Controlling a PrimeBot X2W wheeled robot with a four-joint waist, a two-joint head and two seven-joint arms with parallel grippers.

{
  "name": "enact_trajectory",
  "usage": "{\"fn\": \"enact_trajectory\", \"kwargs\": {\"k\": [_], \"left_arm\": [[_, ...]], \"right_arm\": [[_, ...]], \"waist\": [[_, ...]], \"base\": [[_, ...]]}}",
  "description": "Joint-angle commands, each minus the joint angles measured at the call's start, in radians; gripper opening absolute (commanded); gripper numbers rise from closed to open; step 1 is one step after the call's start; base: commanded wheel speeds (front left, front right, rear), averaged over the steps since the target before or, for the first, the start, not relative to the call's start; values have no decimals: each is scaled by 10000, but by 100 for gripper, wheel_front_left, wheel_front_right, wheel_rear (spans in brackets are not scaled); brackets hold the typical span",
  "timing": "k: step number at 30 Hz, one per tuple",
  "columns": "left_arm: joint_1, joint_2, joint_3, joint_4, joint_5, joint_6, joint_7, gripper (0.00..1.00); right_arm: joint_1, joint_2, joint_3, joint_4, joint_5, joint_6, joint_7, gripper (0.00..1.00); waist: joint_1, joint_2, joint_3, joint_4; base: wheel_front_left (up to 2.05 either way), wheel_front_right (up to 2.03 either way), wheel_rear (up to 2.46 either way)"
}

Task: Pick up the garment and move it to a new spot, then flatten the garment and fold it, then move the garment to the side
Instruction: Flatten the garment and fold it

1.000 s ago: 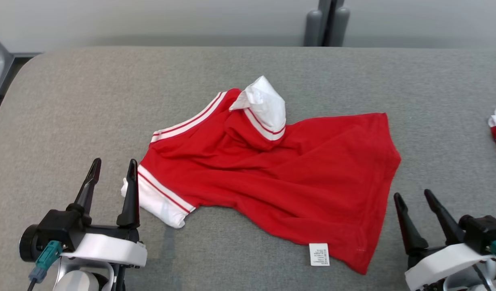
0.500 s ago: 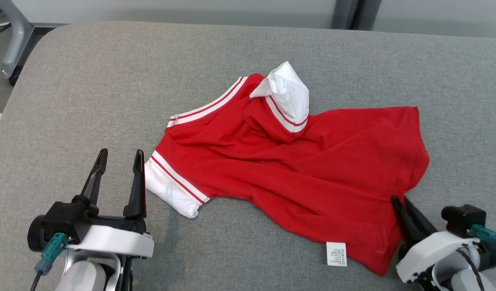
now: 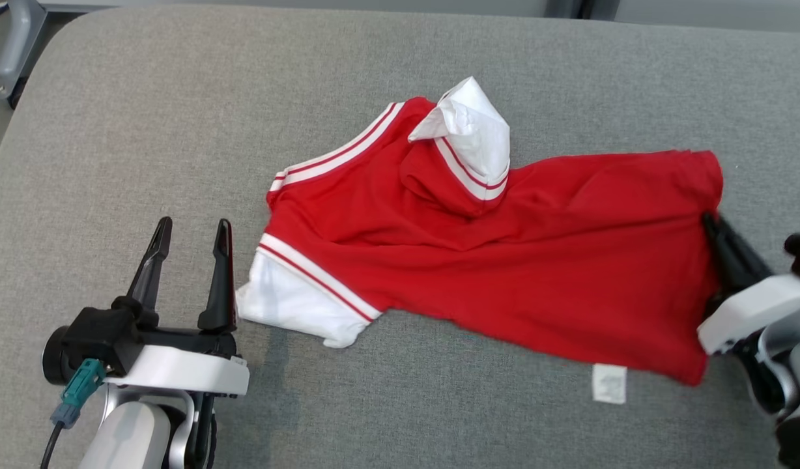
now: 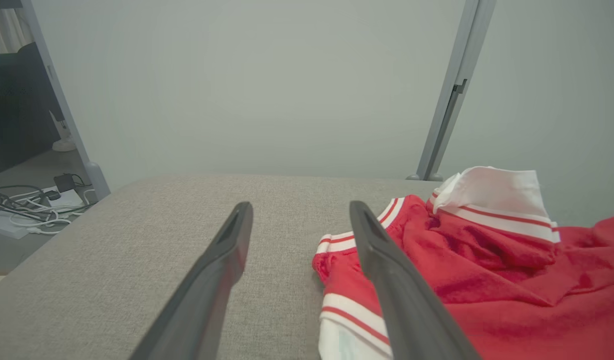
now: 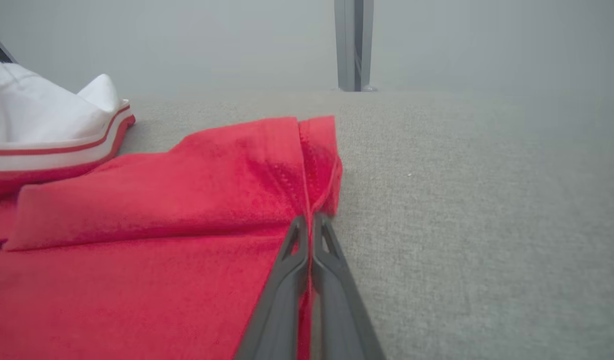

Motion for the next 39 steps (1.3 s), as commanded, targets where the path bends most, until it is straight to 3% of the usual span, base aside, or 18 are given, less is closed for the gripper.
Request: {"fn": "enact_trajectory", "kwargs": {"k": [1,12,13,14,15,20,24,31,39], "left_arm": [[-256,-35,82,-41,131,-76,-47,100],[-532,-330,287,62,415,-453,-48,100],[-577,-354,296,73,465,-469,-48,100],[-610,-378,315,91,488,-520,-48,100],[-624,-395,348,109,516,-537,-48,100],[-404,-498,535,179,665,-616,-39,100],[-95,-487,726,202,793,-607,-40,100],[367,-402,980,188,911,-554,-38,100],[842,-336,1064,207,941,-592,-39,100]], "right_arm": [[-402,-242,0,147,59,0,-66,0],[-2252,-678,427,1448,418,0,-382,0],[-2325,-638,487,1557,480,0,-447,30],[-2368,-589,539,1705,544,0,-488,84],[-2391,-563,610,1816,599,0,-597,100],[-1944,-341,706,1952,902,0,-1046,100],[-1364,-172,395,1299,810,1,-1235,100],[444,467,-899,-1211,-195,1,-1246,100],[2590,1273,-1631,-3412,-1199,1,-1088,100]], "waist": [[0,0,153,37],[0,0,564,99],[0,0,576,97],[0,0,579,88],[0,0,574,67],[0,0,348,-185],[0,0,54,-466],[0,0,-450,-958],[0,0,-993,-1240]], "base": [[0,0,0],[0,0,0],[0,0,0],[0,0,0],[0,0,0],[0,0,0],[0,0,0],[0,0,0],[0,0,0]]}}
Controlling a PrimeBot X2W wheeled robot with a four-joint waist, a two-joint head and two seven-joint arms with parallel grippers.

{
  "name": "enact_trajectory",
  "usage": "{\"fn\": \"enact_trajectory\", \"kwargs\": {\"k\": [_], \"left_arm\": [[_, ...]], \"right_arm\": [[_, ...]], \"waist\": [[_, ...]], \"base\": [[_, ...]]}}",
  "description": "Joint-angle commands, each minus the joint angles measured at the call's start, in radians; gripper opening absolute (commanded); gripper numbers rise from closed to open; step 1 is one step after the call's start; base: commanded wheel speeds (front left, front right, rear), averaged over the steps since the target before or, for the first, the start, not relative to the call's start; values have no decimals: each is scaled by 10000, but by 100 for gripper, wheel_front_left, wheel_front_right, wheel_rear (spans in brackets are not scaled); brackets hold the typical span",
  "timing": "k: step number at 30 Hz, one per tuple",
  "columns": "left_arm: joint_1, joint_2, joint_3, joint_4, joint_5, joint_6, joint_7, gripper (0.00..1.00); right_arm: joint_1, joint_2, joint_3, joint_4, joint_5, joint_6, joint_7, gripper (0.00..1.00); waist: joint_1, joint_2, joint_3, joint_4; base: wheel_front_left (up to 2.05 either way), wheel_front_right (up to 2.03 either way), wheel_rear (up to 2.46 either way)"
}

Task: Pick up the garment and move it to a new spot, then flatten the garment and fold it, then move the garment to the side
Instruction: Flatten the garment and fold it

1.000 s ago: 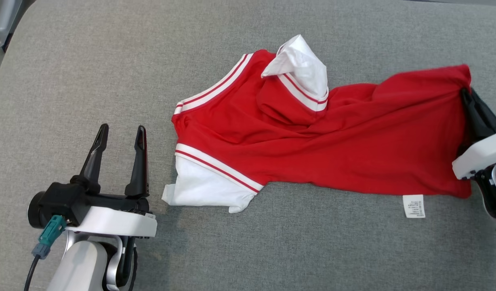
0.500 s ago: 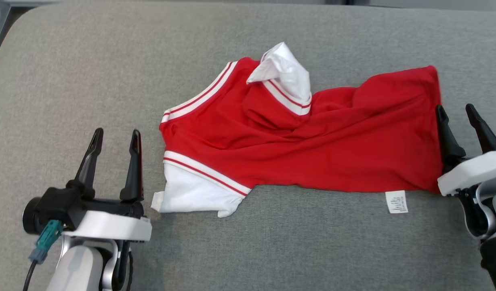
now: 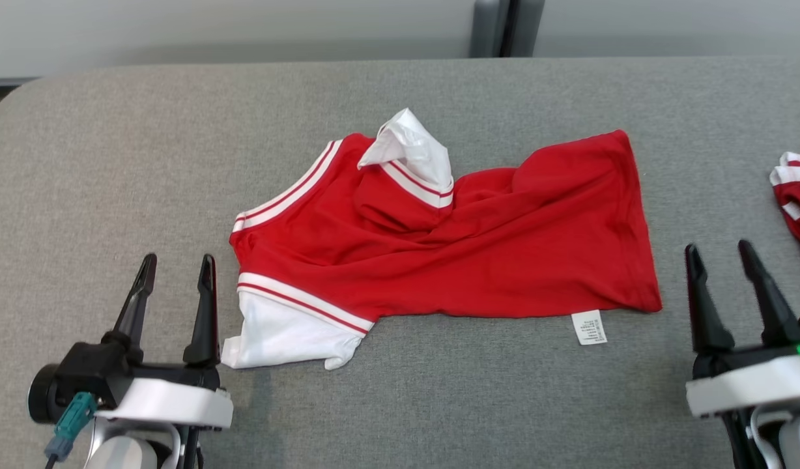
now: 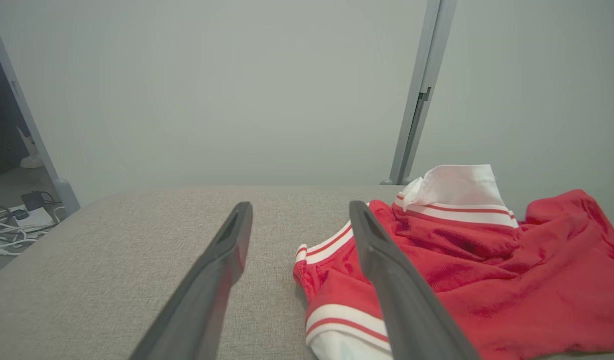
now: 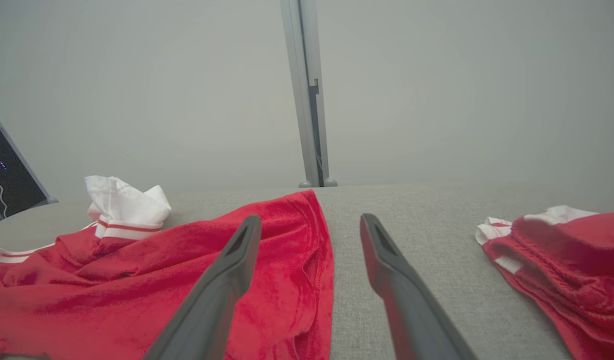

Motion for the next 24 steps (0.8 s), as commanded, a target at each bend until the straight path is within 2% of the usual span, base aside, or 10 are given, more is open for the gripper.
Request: {"fn": "enact_trajectory", "kwargs": {"k": [1,10,21,24], "left_arm": [[132,98,50,-2,45,23,-25,100],[739,151,34,-23,-86,148,70,100],[914,229,-139,-50,-67,166,296,100],[925,260,-264,55,-137,44,515,100]], "right_arm": [[269,52,-51,-277,-135,3,103,100],[1732,636,-297,-1819,-528,3,915,100],[2126,894,-564,-2381,-628,3,1267,100],[2103,946,-581,-2418,-630,3,1268,100]], "waist": [[0,0,-179,-113],[0,0,-722,-245],[0,0,-802,-237],[0,0,-769,-239]], "base": [[0,0,0],[0,0,0],[0,0,0],[0,0,0]]}}
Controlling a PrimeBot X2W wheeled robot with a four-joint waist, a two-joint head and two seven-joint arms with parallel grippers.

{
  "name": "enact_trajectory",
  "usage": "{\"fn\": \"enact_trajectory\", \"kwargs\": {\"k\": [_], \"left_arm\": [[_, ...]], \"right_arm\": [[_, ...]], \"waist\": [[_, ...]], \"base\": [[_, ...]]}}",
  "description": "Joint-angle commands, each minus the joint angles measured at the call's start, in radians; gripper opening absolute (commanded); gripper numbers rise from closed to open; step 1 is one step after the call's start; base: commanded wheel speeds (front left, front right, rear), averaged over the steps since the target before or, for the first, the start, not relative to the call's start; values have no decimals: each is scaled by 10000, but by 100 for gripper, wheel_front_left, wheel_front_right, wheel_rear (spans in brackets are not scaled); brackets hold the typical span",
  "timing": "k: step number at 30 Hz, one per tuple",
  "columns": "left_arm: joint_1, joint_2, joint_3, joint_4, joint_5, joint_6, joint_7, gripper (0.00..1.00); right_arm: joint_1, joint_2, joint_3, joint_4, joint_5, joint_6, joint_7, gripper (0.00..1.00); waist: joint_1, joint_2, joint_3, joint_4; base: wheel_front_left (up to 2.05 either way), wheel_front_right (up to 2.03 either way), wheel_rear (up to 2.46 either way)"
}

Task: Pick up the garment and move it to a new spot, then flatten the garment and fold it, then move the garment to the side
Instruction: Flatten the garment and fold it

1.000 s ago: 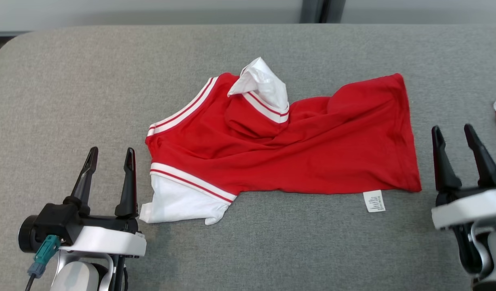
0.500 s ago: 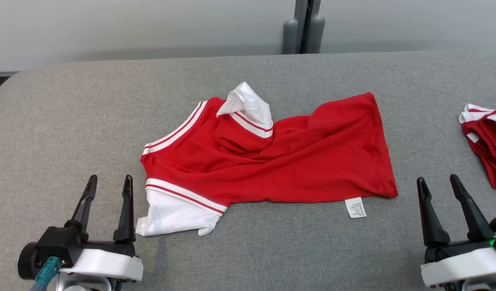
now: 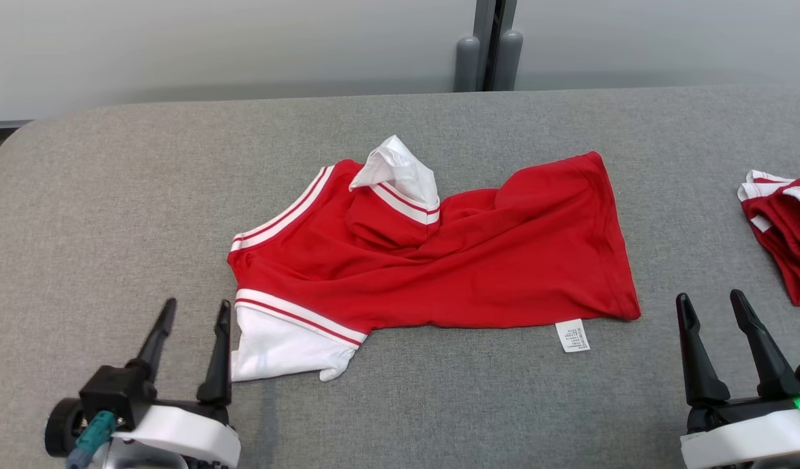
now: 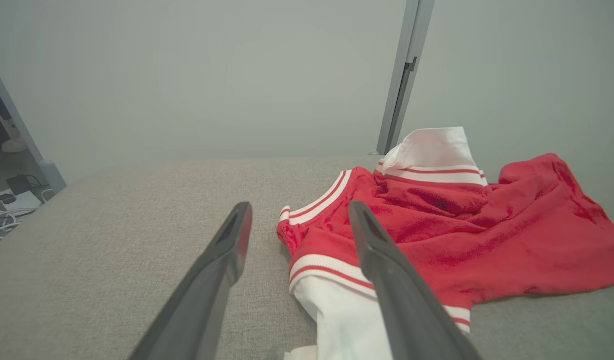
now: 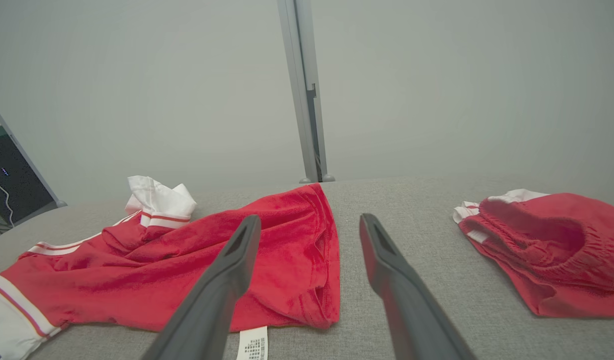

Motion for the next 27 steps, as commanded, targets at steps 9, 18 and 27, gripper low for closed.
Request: {"fn": "enact_trajectory", "kwargs": {"k": [9,18,27], "left_arm": [[307,-183,-471,1326,-467,-520,353,100],[-267,-188,-834,2871,-474,-1076,49,100],[-713,-79,-950,3362,-344,-1196,-254,0]], "right_arm": [[-181,-4,159,101,22,3,-37,100],[-261,12,138,252,64,3,-80,100],[-342,-116,32,749,156,3,-116,100]], "waist": [[0,0,323,-39],[0,0,577,-22],[0,0,720,-29]], "base": [[0,0,0],[0,0,0],[0,0,0]]}}
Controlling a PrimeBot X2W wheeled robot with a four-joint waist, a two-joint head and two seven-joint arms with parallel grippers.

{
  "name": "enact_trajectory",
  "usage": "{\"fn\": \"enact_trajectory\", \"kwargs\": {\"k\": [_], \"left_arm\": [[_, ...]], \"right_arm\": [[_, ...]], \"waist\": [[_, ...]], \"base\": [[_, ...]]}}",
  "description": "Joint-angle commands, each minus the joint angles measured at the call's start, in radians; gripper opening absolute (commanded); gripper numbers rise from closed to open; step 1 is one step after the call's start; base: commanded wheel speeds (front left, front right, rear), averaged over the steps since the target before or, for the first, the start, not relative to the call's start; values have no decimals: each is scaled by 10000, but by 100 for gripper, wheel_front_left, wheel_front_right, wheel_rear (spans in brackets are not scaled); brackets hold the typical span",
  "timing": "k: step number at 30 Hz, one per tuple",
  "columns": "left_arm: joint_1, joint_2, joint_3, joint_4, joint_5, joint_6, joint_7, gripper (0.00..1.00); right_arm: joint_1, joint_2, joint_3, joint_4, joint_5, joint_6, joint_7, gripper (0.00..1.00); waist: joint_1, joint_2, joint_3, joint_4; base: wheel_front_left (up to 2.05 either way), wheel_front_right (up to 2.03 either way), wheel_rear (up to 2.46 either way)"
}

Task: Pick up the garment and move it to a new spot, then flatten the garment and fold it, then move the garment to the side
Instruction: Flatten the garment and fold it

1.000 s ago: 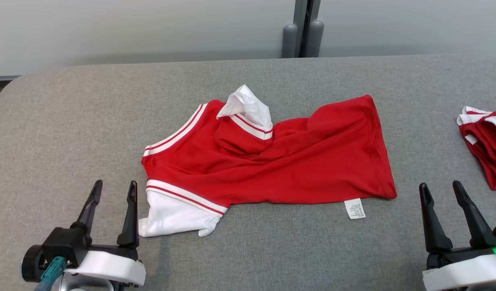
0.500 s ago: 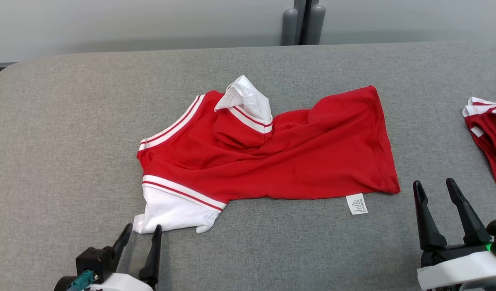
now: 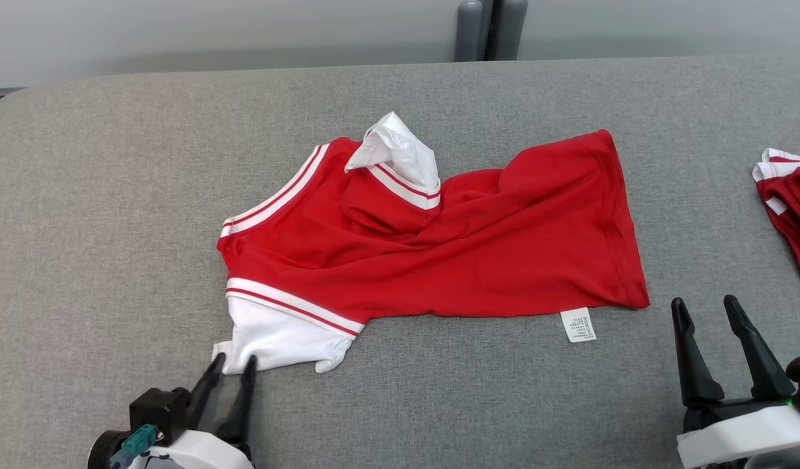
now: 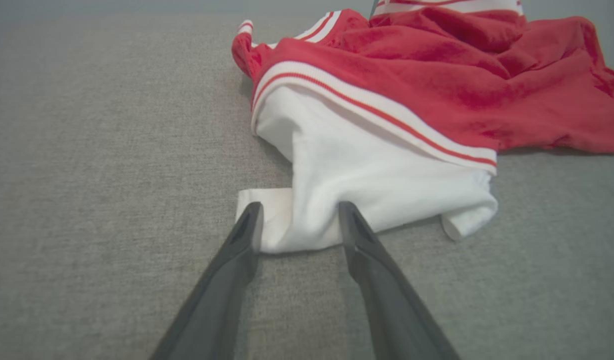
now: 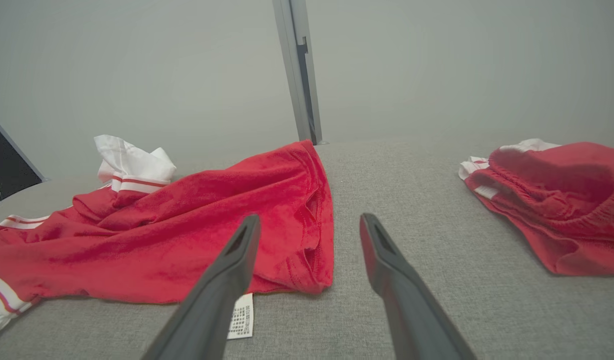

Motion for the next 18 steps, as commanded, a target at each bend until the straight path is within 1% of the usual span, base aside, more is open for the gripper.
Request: {"fn": "enact_trajectory", "kwargs": {"k": [1,9,18], "left_arm": [[-249,121,16,64,18,-63,-72,0],[-527,144,42,61,38,-70,-183,0],[-903,85,-34,-66,97,-119,-275,0]], "right_arm": [[-145,-145,-56,225,31,3,-16,100],[-609,-600,436,1492,181,3,-80,100],[-1875,-1437,1702,3224,13,3,-404,100]], "waist": [[0,-1,57,-5],[0,-1,417,75],[0,-1,868,254]], "base": [[0,0,0],[0,0,0],[0,0,0]]}}
